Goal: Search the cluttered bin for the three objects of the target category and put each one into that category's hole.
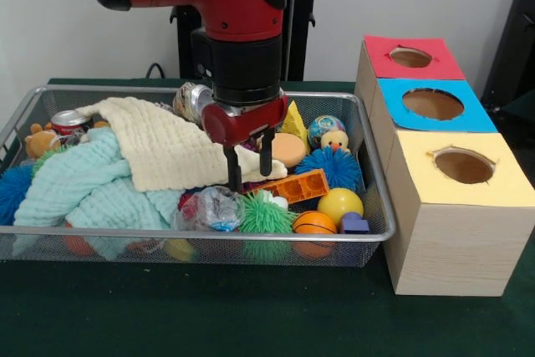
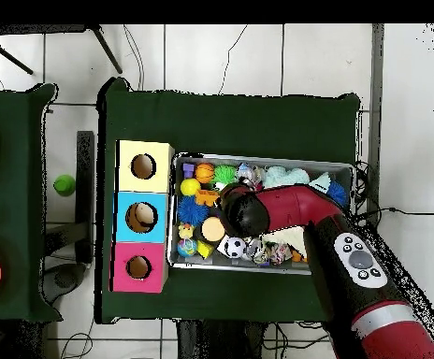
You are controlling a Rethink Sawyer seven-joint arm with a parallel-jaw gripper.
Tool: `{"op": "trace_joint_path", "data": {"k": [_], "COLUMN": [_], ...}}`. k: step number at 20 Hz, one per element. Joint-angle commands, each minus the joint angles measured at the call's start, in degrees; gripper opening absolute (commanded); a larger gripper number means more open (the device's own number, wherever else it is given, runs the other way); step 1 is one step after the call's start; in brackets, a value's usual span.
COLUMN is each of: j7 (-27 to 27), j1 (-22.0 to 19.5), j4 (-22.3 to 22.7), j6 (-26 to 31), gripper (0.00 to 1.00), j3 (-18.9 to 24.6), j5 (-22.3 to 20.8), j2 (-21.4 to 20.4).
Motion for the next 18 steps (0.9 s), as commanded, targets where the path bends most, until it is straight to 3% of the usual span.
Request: {"op": "trace_joint_path", "data": {"k": [1,6,18], "j7": [2.0,2.4,5.4], "j1": [2.5,4.4,6.8], "j4": [-1.0,-1.4,-4.4], "j6": [3.1,2.1,-1.7], "gripper": [1.0,1.0,1.0], "j3": [-3.9,-6.8,-10.2], "j5": [-4.6,-6.2,-9.0], "j2": [-0.9,-3.1,0.7]}}
